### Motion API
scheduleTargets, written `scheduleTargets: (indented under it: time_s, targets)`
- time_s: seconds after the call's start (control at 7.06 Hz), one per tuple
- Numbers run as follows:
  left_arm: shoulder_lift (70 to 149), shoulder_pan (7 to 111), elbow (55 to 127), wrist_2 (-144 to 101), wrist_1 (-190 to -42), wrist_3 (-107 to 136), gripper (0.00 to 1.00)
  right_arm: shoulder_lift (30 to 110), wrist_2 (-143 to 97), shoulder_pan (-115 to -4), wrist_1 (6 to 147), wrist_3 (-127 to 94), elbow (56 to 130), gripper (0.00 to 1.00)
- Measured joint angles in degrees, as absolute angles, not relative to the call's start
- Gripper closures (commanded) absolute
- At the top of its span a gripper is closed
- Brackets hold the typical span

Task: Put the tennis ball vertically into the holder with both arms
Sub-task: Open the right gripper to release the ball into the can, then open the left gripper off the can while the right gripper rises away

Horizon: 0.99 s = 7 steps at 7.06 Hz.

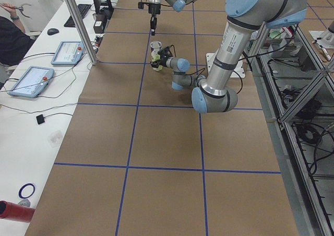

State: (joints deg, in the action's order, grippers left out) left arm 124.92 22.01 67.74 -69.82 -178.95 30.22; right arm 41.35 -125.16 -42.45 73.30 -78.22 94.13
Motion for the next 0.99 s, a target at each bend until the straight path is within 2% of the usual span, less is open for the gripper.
scheduleTargets:
  time_s: [0.85, 0.99]
  targets:
    - [124.51, 21.98, 68.37, -69.93, -178.94, 29.27, 0.01, 41.39, -125.33, -43.30, 73.28, -78.22, 94.44, 1.00]
    - [124.00, 21.98, 69.00, -70.03, -178.95, 29.27, 0.01, 41.35, -125.49, -43.88, 73.26, -78.27, 94.72, 0.76]
